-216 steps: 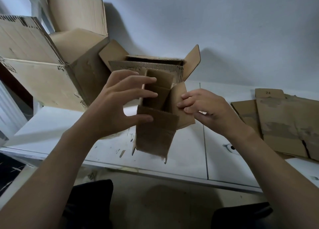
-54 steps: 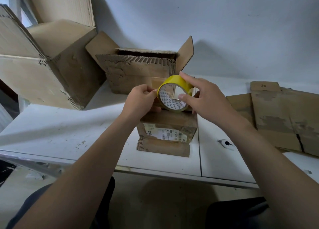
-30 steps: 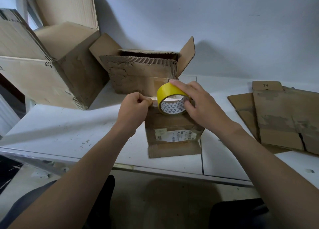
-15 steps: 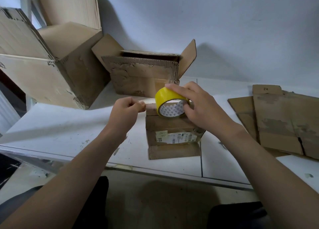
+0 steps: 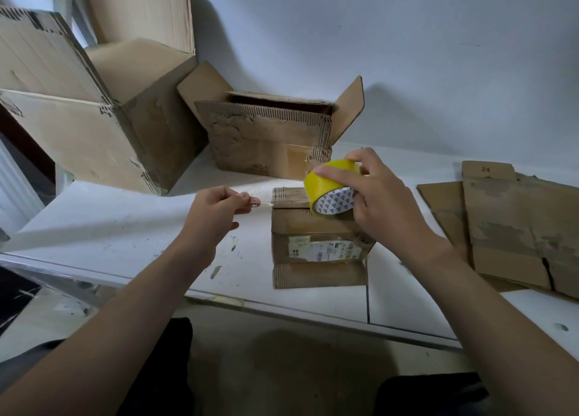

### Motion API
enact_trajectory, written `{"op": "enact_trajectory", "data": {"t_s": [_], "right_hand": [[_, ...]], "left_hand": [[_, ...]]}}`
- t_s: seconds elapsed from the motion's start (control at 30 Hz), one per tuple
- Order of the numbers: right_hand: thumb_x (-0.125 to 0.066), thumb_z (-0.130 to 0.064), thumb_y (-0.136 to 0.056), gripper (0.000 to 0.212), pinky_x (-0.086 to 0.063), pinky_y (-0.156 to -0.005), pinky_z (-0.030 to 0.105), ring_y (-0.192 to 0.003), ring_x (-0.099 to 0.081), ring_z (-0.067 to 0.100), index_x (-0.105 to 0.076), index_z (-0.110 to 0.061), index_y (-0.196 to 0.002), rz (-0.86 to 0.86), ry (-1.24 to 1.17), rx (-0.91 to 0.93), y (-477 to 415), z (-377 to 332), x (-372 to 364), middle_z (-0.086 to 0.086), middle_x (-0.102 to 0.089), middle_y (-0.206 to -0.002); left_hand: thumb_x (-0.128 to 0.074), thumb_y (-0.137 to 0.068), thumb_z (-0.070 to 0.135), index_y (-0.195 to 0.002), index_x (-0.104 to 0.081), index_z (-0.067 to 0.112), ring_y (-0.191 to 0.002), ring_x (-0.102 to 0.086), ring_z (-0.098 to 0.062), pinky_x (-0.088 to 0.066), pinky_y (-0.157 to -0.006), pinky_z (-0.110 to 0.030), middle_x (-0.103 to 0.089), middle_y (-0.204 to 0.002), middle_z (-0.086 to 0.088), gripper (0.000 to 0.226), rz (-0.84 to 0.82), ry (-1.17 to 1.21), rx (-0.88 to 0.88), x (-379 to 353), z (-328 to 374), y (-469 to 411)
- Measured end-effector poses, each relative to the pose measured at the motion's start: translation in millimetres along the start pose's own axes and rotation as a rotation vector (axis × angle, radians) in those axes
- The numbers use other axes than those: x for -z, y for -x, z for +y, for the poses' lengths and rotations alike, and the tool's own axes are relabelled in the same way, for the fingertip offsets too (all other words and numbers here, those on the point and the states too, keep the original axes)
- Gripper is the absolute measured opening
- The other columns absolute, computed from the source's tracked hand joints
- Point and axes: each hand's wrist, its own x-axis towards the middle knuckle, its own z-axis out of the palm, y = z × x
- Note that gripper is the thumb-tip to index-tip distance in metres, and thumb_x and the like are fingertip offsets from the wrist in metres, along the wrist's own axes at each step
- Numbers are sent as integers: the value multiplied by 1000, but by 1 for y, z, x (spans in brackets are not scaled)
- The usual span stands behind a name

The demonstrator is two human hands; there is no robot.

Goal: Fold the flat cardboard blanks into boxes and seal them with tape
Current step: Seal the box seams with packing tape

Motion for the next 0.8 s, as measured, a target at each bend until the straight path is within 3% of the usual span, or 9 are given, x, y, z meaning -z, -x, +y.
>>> {"op": "enact_trajectory", "data": {"t_s": [0.13,0.27,0.4,0.53,0.7,0.8], "right_hand": [[-61,-1,-88,63,-52,-68,43,-112,-49,32,-60,-46,-132,17,38,3,-2,-8,-3,6,-46,-135],[-67,1,-87,60,-43,-62,35,-117,-43,31,-66,-46,-123,14,126,-18,-2,-10,-3,4,-46,-132],[-61,8,-85,71,-48,-65,38,-116,-42,28,-61,-47,-130,28,77,-32,-3,-4,-6,1,-46,-133],[-48,9,-87,79,-55,-78,46,-117,-44,22,-50,-47,-142,67,-64,-64,1,6,-8,0,-45,-132],[-42,0,-85,71,-56,-70,48,-117,-45,28,-53,-46,-138,78,-27,-2,5,-3,-10,2,-44,-132],[-49,8,-85,75,-56,-66,49,-117,-43,29,-54,-47,-136,72,-30,-22,2,-8,-14,1,-44,-133]], "left_hand": [[-59,-101,18,-85,-65,7,-90,-71,-14,-55,-84,-37,-75,-78,6,21,-3,3,20,4,-5,-2],[-57,-102,17,-84,-64,8,-91,-72,-17,-54,-85,-38,-75,-86,-1,21,18,23,16,12,-4,-4],[-57,-102,18,-87,-62,6,-93,-73,-20,-54,-88,-44,-77,-93,-5,21,1,20,65,13,-12,-7],[-57,-102,22,-94,-63,5,-97,-71,-21,-53,-91,-46,-79,-89,4,20,-39,28,137,10,-25,-11],[-59,-101,21,-85,-60,10,-96,-71,-23,-53,-89,-46,-79,-89,2,20,-26,30,168,7,-35,-12],[-55,-103,22,-91,-59,7,-93,-71,-24,-55,-77,-41,-78,-94,1,20,-33,24,192,-5,-48,-11]]}}
